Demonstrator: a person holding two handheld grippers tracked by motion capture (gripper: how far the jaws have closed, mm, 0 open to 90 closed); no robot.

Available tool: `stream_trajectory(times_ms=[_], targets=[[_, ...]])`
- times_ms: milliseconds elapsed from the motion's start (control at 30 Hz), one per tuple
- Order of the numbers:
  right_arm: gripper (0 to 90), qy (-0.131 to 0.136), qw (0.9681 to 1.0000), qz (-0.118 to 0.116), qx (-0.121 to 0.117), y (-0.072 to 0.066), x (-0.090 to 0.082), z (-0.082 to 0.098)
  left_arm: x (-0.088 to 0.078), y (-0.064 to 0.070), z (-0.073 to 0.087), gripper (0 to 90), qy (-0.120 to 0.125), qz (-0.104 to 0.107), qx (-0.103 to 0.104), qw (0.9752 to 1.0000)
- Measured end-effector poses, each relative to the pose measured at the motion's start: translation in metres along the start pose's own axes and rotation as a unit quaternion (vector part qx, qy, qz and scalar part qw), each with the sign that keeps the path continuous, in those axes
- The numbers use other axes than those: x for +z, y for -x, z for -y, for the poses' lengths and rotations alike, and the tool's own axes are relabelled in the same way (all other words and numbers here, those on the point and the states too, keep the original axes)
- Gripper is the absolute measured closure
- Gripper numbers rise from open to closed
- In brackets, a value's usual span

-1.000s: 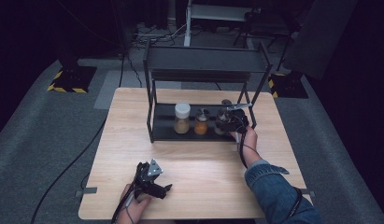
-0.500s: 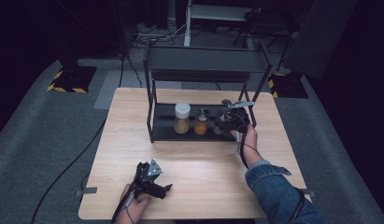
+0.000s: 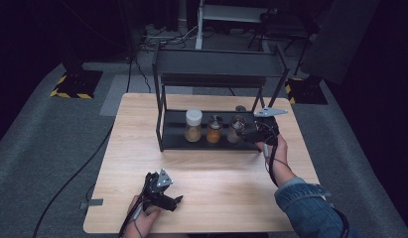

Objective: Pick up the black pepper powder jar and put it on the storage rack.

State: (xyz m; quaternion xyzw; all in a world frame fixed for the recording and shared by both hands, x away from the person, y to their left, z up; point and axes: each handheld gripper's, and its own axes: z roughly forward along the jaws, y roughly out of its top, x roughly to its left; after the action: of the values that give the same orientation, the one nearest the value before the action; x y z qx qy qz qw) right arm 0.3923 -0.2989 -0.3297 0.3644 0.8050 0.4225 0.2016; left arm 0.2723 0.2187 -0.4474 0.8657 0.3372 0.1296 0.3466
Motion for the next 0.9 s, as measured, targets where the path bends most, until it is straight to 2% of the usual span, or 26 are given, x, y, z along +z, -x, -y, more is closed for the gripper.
stream_trajectory(times_ms=[233,467,667,900], targets=[[6.9,0.006,1.0000,0.003,-0.006,-0.004,-0.034,0.010,0.000,0.000,0.000,0.0,0.000,0.000,0.000,1.0000],[4.7,0.015,0.9999,0.007,-0.003,-0.005,-0.053,0.025,0.000,0.000,0.000,0.0,0.001,0.000,0.000,1.0000],[4.1,0.016,0.9998,0.007,-0.007,-0.006,-0.058,0.042,0.000,0.000,0.000,0.0,0.001,0.000,0.000,1.0000],[3.4,0.008,0.9997,0.003,-0.023,-0.011,-0.053,0.064,0.000,0.000,0.000,0.0,0.001,-0.001,-0.001,1.0000]])
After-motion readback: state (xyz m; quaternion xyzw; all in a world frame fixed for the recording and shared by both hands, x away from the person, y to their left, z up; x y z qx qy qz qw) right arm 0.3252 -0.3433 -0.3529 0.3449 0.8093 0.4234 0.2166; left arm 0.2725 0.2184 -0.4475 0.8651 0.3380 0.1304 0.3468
